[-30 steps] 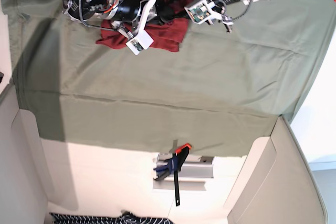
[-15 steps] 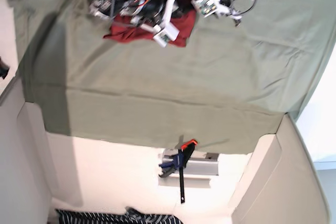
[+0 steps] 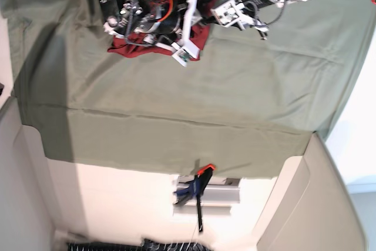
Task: Fold the T-shirt properly
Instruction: 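Fold the held fabric onto the shirt pile with the right gripper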
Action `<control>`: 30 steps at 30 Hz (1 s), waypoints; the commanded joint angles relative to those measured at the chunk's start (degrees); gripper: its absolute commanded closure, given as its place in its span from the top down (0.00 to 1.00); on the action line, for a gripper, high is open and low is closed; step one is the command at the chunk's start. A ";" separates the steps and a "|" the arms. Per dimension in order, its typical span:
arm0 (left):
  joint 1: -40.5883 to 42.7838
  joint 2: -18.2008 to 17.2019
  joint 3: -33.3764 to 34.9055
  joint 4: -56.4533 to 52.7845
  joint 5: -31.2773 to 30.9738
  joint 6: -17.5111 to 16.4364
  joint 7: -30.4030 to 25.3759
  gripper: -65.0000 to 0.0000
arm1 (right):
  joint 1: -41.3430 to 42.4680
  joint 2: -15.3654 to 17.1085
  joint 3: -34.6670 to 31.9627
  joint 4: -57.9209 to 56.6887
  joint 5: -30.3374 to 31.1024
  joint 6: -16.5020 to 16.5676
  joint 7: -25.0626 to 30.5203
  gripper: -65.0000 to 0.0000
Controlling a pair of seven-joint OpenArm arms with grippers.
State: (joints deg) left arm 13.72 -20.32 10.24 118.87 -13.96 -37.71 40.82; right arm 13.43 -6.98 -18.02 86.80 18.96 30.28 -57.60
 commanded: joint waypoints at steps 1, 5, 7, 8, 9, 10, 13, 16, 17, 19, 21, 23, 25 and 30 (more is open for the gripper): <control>-0.85 0.17 -0.44 0.96 -0.66 1.44 -2.03 0.39 | 2.56 -1.70 -0.85 1.64 7.96 1.03 2.34 0.41; -0.85 0.17 -1.70 0.96 -0.57 3.74 -2.01 0.39 | 7.19 -1.70 -0.85 1.79 12.41 1.07 2.32 0.41; -0.85 0.17 -2.08 0.94 -0.57 3.87 -2.01 0.39 | 8.96 -1.70 -0.87 1.79 13.35 1.07 2.34 0.41; -0.85 0.15 -2.08 0.94 -0.52 3.87 -2.03 0.39 | 9.68 -1.73 -0.87 1.79 13.84 1.07 2.34 0.41; -0.85 0.17 -2.08 0.94 -0.55 3.89 -2.05 0.39 | 10.23 -1.73 -0.87 1.79 14.19 1.14 2.34 0.41; -0.85 0.17 -2.08 0.94 -0.57 3.91 -2.05 0.39 | 10.71 -1.73 -0.87 1.79 14.80 1.55 2.29 0.41; -0.85 0.17 -2.08 0.94 -0.57 4.09 -2.05 0.39 | 10.84 -1.70 -0.87 1.79 16.20 1.70 1.97 0.41; -0.85 0.17 -2.08 0.94 -0.55 4.07 -2.32 0.39 | 10.78 -1.73 -1.33 1.79 16.20 1.68 0.70 0.41; -0.85 0.17 -2.08 0.94 -0.55 4.07 -2.43 0.39 | 10.78 -1.73 -1.66 1.79 16.17 1.68 0.59 0.41; -0.85 0.17 -2.08 0.94 -0.39 4.07 -2.43 0.39 | 10.80 -1.70 -2.16 1.79 16.11 1.66 0.55 0.41; -0.85 0.15 -2.08 0.94 0.96 4.07 -2.43 0.39 | 10.84 -1.70 -2.25 1.88 15.37 1.66 0.13 0.41; -0.85 0.15 -2.21 0.83 3.85 4.09 -2.21 0.39 | 10.84 -1.70 -2.21 2.89 11.54 1.66 -1.64 0.40; -0.85 0.15 -3.34 0.46 4.59 4.59 -2.14 0.39 | 10.82 -1.62 -1.75 4.70 6.88 1.33 -3.41 0.34; -0.61 0.13 -8.63 -0.52 2.58 6.21 -0.22 0.39 | 10.60 -1.62 3.15 8.35 3.13 0.74 -6.84 0.20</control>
State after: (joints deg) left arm 13.19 -19.86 1.69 117.71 -11.03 -31.73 41.21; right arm 22.41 -8.23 -14.98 93.93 21.50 30.65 -65.76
